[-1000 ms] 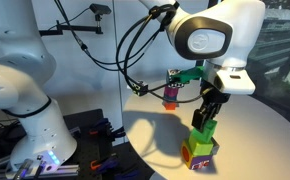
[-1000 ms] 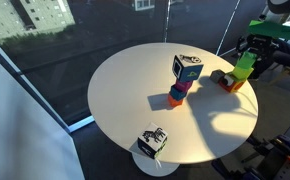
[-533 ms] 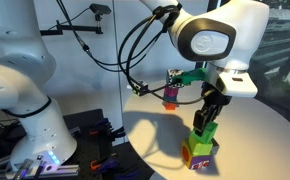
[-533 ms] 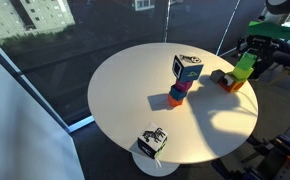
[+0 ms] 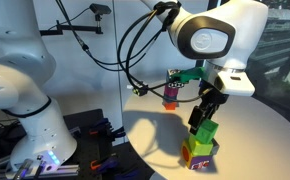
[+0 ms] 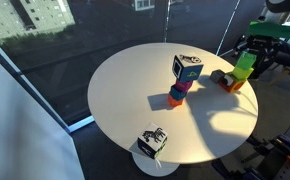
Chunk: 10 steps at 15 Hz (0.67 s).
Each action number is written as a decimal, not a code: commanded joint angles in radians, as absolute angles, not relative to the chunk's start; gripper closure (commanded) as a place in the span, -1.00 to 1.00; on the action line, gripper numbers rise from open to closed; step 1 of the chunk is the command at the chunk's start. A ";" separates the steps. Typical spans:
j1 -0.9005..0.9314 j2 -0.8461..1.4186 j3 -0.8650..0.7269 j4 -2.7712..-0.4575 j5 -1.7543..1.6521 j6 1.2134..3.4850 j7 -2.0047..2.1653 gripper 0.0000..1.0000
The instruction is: Pick up the green block and place it on top of the light green block
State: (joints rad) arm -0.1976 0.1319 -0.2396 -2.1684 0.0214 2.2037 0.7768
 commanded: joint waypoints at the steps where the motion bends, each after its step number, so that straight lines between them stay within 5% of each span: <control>1: -0.188 0.084 -0.229 -2.174 0.037 2.147 0.742 -1.00; 10: -0.138 0.030 -0.176 -2.197 0.012 2.070 0.692 -1.00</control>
State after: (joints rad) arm -0.1481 0.0709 -0.1924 -2.1760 0.0211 2.1121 0.7338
